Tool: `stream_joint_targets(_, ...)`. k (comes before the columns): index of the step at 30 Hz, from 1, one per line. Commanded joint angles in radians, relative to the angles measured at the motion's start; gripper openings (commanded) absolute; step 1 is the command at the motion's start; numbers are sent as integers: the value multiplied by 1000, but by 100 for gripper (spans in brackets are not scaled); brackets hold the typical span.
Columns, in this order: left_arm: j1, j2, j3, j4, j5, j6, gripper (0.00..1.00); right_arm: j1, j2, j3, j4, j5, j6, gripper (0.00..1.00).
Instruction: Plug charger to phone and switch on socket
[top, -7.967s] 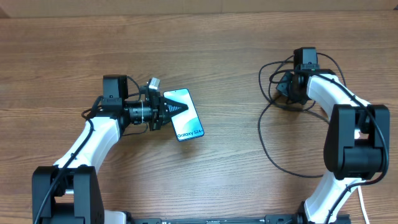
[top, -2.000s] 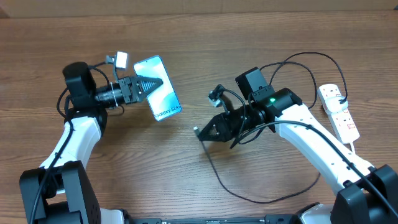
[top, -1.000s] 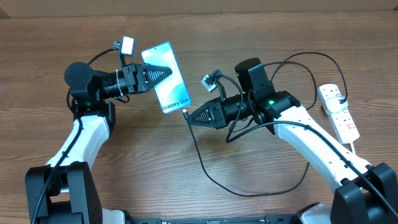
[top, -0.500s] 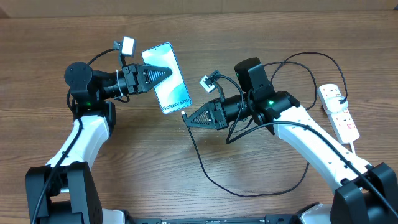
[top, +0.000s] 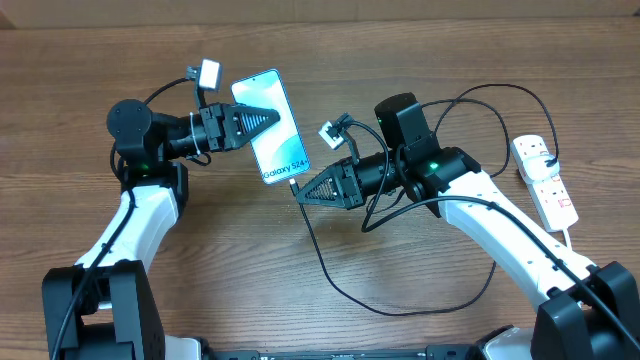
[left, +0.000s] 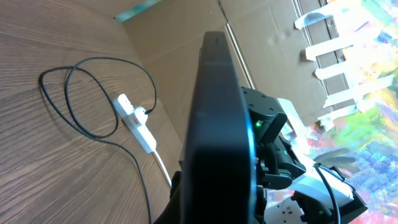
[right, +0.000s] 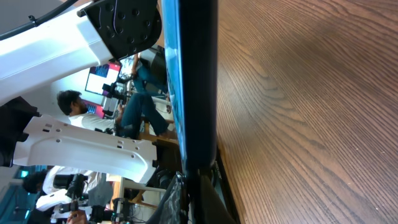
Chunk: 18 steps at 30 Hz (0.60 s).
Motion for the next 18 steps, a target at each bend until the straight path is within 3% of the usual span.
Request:
stream_joint_targets(1, -7, -6, 16, 8, -10, 11, 4, 6, -1, -5, 10, 2, 2, 4)
stream_joint_targets(18, -8, -6, 16, -15, -11, 11, 4, 6, -1, -5, 40, 3, 25, 4)
